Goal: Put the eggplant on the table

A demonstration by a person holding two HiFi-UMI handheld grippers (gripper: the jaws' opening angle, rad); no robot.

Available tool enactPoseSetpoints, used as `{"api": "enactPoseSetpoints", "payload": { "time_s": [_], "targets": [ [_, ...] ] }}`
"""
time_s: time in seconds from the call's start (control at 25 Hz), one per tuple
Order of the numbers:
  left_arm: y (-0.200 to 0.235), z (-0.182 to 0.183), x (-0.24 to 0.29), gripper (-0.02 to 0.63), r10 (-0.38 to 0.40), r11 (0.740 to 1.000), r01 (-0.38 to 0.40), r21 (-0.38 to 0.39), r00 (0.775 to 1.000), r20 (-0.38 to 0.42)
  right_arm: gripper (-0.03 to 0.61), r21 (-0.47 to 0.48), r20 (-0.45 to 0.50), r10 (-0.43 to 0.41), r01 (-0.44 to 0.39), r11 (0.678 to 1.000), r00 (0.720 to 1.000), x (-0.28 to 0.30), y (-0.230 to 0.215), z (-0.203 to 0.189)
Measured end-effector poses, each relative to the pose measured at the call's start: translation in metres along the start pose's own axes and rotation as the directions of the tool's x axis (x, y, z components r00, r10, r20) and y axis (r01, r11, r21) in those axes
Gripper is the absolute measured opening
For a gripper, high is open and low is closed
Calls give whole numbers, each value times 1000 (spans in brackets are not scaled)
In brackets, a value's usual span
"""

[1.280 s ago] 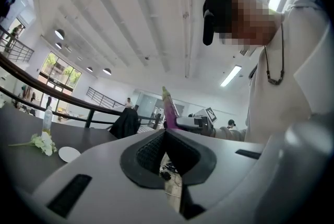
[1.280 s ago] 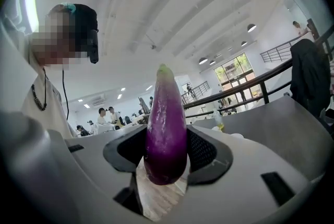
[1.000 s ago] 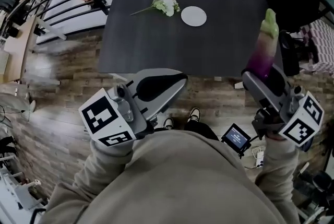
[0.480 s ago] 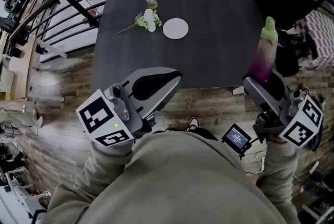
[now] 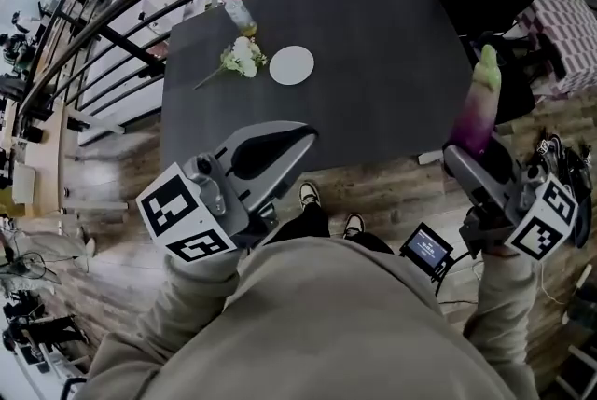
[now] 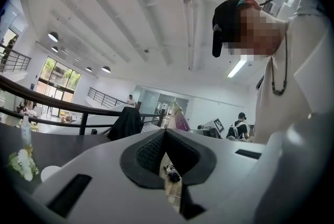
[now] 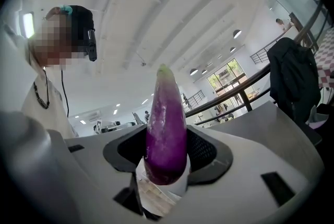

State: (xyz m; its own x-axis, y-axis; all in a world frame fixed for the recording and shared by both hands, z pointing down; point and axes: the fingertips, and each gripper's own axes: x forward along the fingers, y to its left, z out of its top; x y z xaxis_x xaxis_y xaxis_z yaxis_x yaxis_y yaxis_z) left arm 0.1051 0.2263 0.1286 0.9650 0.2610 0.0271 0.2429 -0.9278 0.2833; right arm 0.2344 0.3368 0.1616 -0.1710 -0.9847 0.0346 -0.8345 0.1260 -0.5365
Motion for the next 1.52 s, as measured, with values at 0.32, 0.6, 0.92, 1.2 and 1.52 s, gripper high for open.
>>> {"api": "enactPoseSetpoints", "payload": {
  "time_s": [0.32, 0.6, 0.92, 1.2, 1.52],
  "targets": [
    [25, 16, 34, 5, -106, 994, 106, 8, 994, 8, 230, -27, 46, -53, 54, 998, 998, 13, -11, 26],
    [51, 25, 45, 5, -151, 989, 151, 5, 989, 8, 230, -41, 82, -75, 79, 996, 994, 33, -17, 46],
    [105, 28, 44, 5, -184, 983, 184, -12, 983, 26, 230, -57, 55, -101, 104, 993, 993, 86, -34, 49],
    [160, 39, 29, 5, -201, 980, 201, 4, 979, 11, 230, -93, 35, -86, 88, 992, 996, 154, -32, 63],
    [201, 34, -1, 5, -229, 973, 228, -27, 973, -33, 230, -96, -58, -85, 79, 992, 995, 235, -23, 68]
  ]
}}
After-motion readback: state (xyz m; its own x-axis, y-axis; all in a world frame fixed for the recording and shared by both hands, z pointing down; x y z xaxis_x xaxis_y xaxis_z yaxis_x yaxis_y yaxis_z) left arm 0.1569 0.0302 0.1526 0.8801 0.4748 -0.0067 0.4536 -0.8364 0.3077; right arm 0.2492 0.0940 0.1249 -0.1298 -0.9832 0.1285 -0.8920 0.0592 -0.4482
